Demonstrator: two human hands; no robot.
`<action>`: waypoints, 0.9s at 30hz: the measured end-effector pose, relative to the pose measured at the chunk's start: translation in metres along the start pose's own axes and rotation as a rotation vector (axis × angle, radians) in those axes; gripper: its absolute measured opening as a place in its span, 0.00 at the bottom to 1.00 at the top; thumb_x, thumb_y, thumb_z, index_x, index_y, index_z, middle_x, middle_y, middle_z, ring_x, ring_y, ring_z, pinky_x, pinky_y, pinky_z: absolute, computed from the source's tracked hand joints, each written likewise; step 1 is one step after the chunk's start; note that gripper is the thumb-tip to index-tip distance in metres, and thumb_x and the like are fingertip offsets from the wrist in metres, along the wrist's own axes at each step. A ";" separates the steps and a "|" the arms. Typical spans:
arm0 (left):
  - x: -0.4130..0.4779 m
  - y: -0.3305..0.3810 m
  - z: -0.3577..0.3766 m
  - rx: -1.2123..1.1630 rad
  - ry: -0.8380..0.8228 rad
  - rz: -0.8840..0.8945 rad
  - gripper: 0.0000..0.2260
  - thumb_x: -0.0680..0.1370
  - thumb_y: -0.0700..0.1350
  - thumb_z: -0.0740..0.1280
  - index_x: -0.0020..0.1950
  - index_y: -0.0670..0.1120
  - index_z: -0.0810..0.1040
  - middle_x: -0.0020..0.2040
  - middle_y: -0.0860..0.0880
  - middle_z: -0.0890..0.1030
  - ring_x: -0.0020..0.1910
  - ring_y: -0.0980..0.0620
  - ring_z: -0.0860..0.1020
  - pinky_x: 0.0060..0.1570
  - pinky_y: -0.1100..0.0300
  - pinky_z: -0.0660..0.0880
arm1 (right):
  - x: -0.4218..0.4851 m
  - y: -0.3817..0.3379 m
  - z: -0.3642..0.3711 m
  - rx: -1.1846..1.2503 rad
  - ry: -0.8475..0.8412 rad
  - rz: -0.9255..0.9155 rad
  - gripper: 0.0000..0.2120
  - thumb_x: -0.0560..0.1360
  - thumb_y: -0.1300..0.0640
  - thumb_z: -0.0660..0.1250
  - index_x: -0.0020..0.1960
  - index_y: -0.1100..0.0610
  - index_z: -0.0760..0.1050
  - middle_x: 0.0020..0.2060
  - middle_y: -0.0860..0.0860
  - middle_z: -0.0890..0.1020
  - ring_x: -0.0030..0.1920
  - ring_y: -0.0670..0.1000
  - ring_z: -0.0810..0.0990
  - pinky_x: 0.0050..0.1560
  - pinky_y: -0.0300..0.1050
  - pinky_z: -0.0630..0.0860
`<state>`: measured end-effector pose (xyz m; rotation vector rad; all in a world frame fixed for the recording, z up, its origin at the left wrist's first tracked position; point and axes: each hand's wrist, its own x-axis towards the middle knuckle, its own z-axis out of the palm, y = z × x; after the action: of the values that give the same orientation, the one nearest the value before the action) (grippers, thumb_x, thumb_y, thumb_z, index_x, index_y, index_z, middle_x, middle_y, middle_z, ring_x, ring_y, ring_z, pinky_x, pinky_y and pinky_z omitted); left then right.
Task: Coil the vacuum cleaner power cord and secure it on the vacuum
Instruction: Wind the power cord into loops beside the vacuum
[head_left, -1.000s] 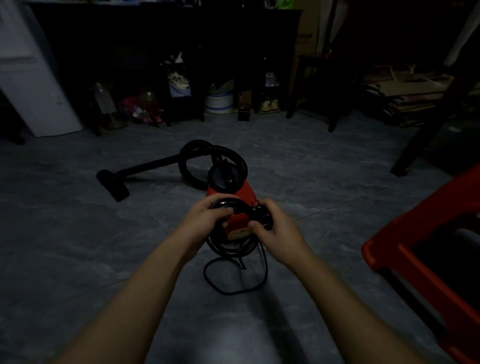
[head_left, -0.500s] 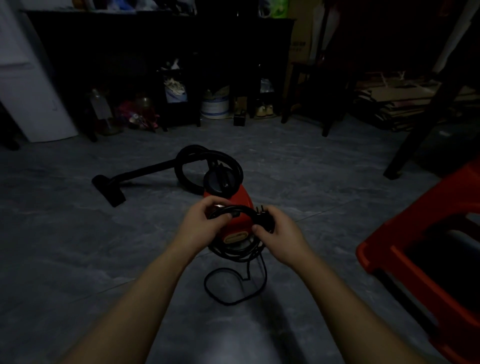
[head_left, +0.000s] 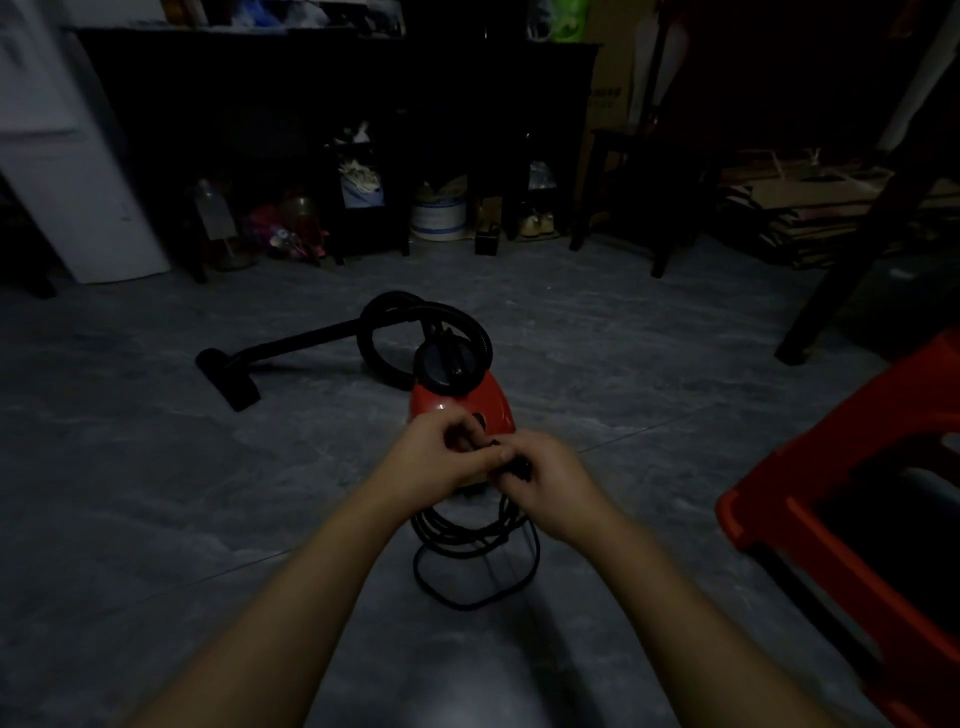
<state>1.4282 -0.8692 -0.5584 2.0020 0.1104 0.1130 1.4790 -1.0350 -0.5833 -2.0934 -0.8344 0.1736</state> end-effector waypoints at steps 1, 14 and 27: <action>0.000 0.002 -0.001 -0.015 -0.011 -0.003 0.12 0.70 0.48 0.78 0.45 0.43 0.81 0.40 0.40 0.84 0.36 0.50 0.82 0.35 0.61 0.78 | 0.000 0.000 -0.001 0.036 0.004 0.023 0.17 0.73 0.53 0.69 0.60 0.41 0.76 0.52 0.43 0.83 0.52 0.42 0.81 0.54 0.49 0.80; 0.007 0.004 -0.003 -0.437 0.068 -0.179 0.09 0.76 0.46 0.72 0.52 0.42 0.82 0.45 0.42 0.84 0.37 0.53 0.81 0.35 0.62 0.76 | -0.002 0.012 -0.019 0.261 0.125 0.185 0.09 0.75 0.51 0.72 0.53 0.51 0.81 0.46 0.43 0.84 0.48 0.36 0.81 0.46 0.27 0.73; 0.012 0.002 -0.002 -0.644 0.141 -0.257 0.04 0.78 0.44 0.69 0.49 0.45 0.82 0.45 0.45 0.84 0.39 0.51 0.81 0.40 0.57 0.76 | 0.003 0.012 -0.025 0.457 0.224 0.197 0.05 0.77 0.62 0.69 0.51 0.60 0.83 0.41 0.49 0.85 0.40 0.39 0.83 0.42 0.33 0.77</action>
<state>1.4401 -0.8668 -0.5555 1.3233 0.3716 0.1080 1.4968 -1.0548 -0.5764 -1.7187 -0.4056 0.2091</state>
